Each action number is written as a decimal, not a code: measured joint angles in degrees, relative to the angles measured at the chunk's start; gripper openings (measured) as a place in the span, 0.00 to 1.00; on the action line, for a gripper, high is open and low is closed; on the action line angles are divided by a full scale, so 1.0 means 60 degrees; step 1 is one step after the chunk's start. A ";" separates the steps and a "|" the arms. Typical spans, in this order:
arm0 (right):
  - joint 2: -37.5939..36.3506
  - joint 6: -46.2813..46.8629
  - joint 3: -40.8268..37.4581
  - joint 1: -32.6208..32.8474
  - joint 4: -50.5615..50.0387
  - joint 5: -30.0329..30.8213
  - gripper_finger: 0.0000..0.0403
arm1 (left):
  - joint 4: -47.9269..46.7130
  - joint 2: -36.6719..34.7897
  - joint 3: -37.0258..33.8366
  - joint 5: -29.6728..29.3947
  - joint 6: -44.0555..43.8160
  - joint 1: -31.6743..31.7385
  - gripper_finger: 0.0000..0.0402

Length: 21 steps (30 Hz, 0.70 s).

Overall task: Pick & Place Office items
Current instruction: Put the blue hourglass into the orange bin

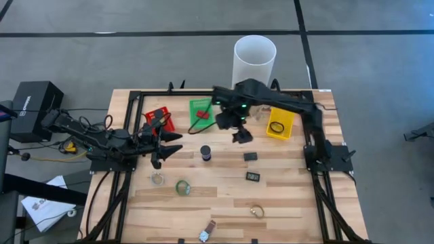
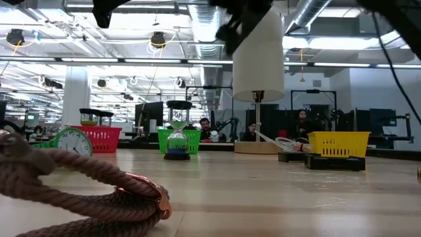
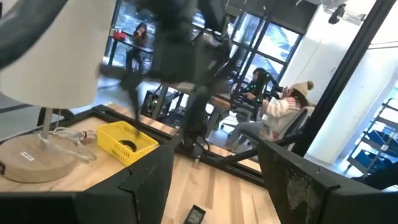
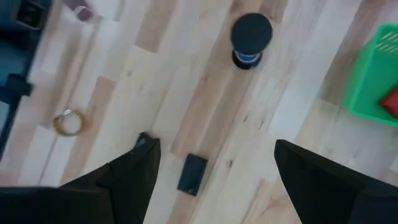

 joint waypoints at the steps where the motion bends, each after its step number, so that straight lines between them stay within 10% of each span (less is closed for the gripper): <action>1: -0.0338 0.0013 -0.0177 0.0018 0.0000 0.0001 0.76 | 0.0003 0.0001 0.0000 0.0000 -0.0064 0.0000 0.58; 10: -0.3797 0.0480 -0.3990 0.0740 0.1518 -0.0299 0.76 | 0.0044 0.0001 0.0000 0.0025 0.0198 0.0000 0.58; 21: -0.8751 0.3295 -1.0843 0.2053 0.6101 0.1777 0.76 | 0.0097 0.0001 0.0000 0.0040 0.0751 0.0000 0.58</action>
